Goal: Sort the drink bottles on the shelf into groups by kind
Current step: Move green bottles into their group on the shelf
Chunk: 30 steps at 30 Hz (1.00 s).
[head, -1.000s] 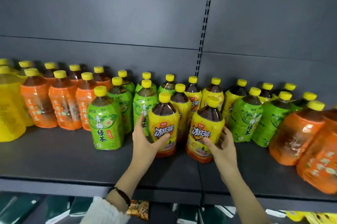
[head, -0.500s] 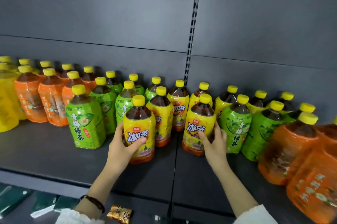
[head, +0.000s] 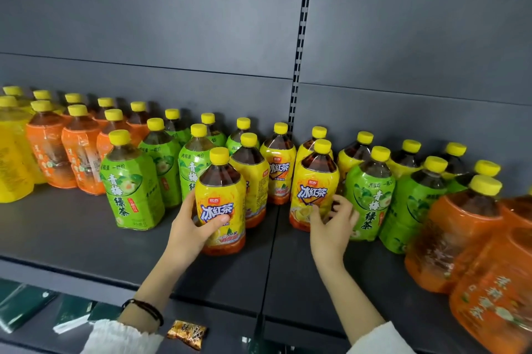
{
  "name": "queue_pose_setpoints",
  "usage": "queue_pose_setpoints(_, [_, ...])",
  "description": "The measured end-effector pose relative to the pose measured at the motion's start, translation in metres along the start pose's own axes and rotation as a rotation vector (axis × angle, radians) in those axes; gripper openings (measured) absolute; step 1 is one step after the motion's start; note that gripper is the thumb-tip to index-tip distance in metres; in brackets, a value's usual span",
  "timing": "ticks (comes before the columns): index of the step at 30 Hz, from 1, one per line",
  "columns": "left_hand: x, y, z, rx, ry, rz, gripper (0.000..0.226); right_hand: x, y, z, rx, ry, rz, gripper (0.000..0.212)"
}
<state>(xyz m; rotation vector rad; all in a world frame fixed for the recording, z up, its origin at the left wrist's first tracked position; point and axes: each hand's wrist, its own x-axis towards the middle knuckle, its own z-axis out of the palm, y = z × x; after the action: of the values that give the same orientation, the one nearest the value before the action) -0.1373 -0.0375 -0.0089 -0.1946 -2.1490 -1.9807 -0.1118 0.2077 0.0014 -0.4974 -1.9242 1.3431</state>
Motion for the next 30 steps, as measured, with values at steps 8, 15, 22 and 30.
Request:
queue_pose_setpoints(8, [-0.002,0.001,-0.005,0.017,-0.01,0.023,0.091,-0.019,-0.025,0.055,0.155,-0.505,0.076,0.06])
queue_pose_setpoints(15, [0.0,-0.001,-0.028,0.012,0.009,0.042,0.097,-0.011,-0.04,0.089,0.209,-0.506,0.097,0.069])
queue_pose_setpoints(22, [0.006,-0.007,-0.038,-0.006,0.007,0.059,0.094,-0.017,-0.021,0.065,0.148,-0.448,0.042,0.069])
queue_pose_setpoints(30, [0.004,-0.005,-0.038,-0.051,-0.021,0.038,0.107,-0.017,-0.009,0.039,-0.235,-0.146,-0.113,0.08])
